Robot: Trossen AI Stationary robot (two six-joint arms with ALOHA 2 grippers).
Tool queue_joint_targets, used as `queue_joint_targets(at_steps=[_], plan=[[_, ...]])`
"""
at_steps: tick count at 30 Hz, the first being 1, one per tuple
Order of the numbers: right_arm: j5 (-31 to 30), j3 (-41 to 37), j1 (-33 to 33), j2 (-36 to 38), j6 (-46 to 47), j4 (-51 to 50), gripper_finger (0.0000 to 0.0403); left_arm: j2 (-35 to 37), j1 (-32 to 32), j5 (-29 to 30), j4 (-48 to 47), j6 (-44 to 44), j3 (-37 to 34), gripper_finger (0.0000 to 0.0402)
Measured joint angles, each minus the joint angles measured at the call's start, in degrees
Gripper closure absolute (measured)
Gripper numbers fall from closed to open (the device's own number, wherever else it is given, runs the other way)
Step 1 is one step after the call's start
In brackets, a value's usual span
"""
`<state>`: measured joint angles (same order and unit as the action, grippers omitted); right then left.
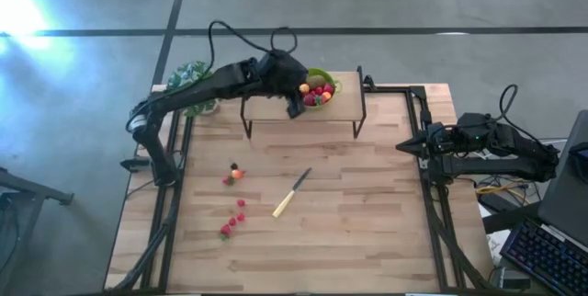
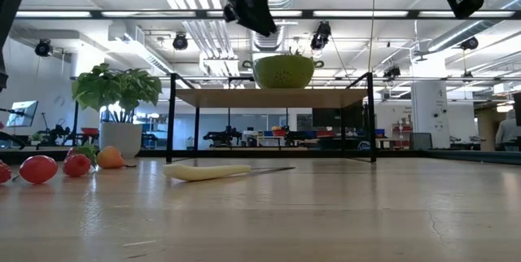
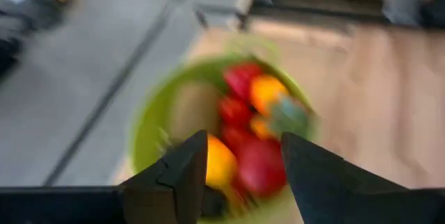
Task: Pick & Place Fruit
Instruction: Put the strawberry into the strainer bowl
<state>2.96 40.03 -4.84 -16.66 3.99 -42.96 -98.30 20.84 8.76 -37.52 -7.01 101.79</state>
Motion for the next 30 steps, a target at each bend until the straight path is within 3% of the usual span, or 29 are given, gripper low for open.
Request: queue_joint_targets(at_steps=[7, 15, 21, 30], plan=[[0.0, 0.0, 0.0, 0.0, 0.0, 0.0, 0.0394, 0.06, -5.11, -3.48, -23.21, 0.07, 7.22, 0.0208], [0.0, 0.02, -0.02, 0.0, 0.0, 0.0, 0.0394, -0.01, -12.33, -3.5, -41.66, 2.54, 7.55, 0.0211], [0.0, 0.02, -0.02, 0.01, 0.0, 0.0, 0.0394, -0.04, -17.67, -3.47, -48.88, 8.88, 6.12, 0.0212], [0.0, 0.02, 0.0, 0.0, 0.0, 0.0, 0.0394, 0.0, -26.13, -3.48, -51.1, 13.27, 0.42, 0.0215]])
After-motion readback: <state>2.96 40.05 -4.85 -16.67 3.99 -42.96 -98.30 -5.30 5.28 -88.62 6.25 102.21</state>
